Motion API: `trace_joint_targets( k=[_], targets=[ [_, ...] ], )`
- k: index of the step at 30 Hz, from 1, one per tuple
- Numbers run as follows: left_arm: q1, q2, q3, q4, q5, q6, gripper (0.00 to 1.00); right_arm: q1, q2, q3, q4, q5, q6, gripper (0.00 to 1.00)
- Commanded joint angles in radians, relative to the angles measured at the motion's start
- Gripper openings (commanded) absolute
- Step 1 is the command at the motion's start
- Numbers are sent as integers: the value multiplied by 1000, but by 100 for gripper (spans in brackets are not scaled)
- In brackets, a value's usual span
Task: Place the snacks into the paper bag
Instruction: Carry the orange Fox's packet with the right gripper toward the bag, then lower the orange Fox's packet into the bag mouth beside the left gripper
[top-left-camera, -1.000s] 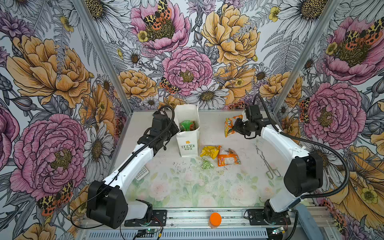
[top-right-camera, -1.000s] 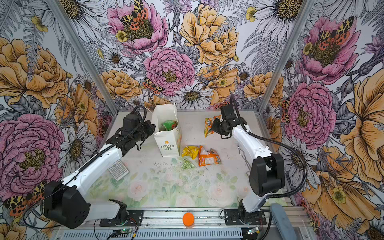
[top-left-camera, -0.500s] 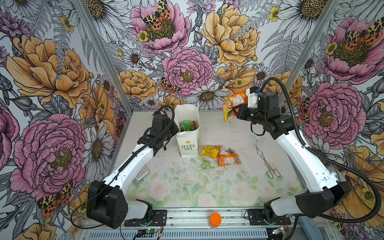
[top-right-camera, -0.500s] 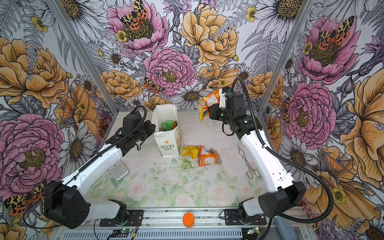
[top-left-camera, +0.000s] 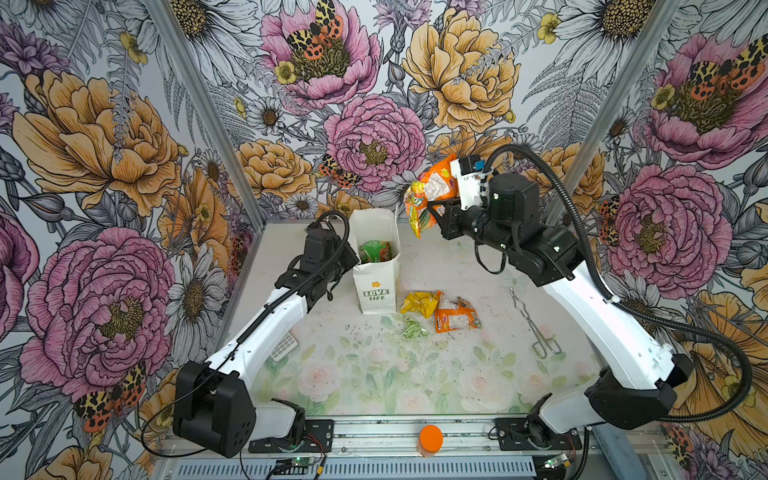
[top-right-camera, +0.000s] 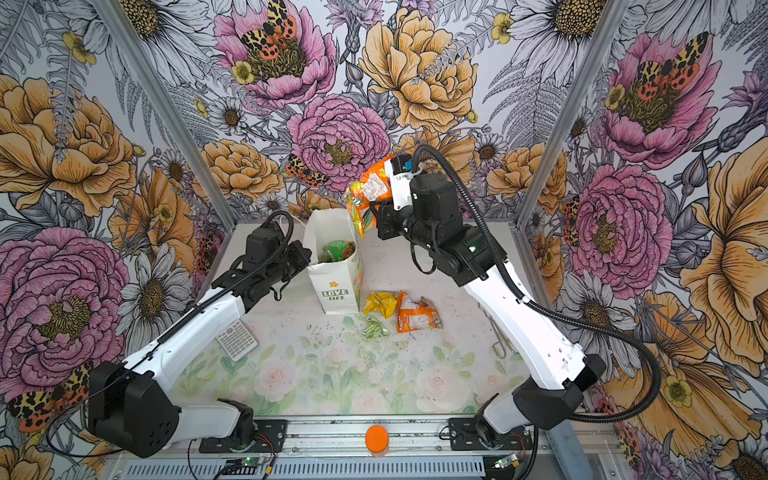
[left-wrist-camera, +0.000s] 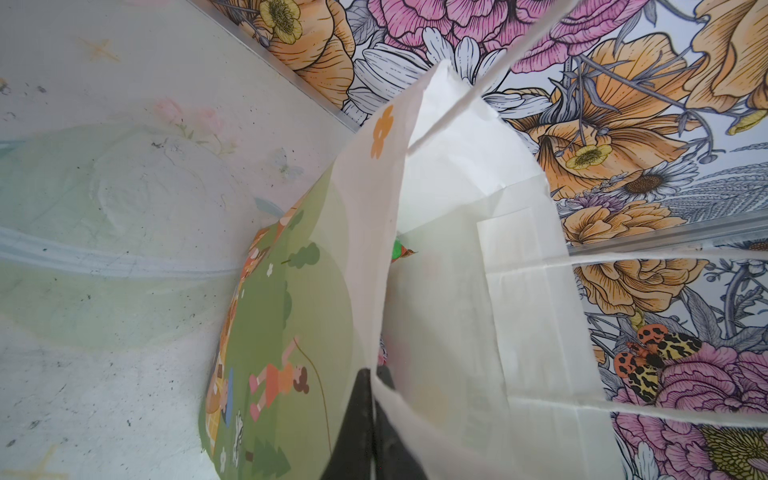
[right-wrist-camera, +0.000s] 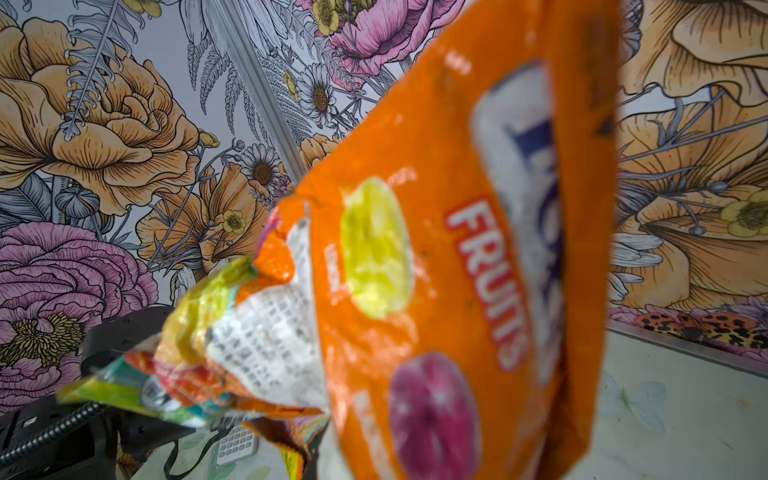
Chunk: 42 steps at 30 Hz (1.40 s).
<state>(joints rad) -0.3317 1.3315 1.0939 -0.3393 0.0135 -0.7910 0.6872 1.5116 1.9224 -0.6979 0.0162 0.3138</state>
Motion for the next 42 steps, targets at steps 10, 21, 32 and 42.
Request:
trace_joint_targets(
  k=[10, 21, 32, 42],
  targets=[
    [-15, 9, 1, -47, 7, -4, 0, 150, 156, 132, 21, 247, -154, 0],
    [-15, 5, -2, -47, 6, -4, 0, 193, 304, 289, -52, 387, -229, 0],
    [-14, 8, -3, -47, 6, -2, 0, 205, 435, 418, -102, 488, -311, 0],
    [-14, 9, 2, -47, 8, -1, 0, 213, 512, 455, -153, 561, -382, 0]
  ],
)
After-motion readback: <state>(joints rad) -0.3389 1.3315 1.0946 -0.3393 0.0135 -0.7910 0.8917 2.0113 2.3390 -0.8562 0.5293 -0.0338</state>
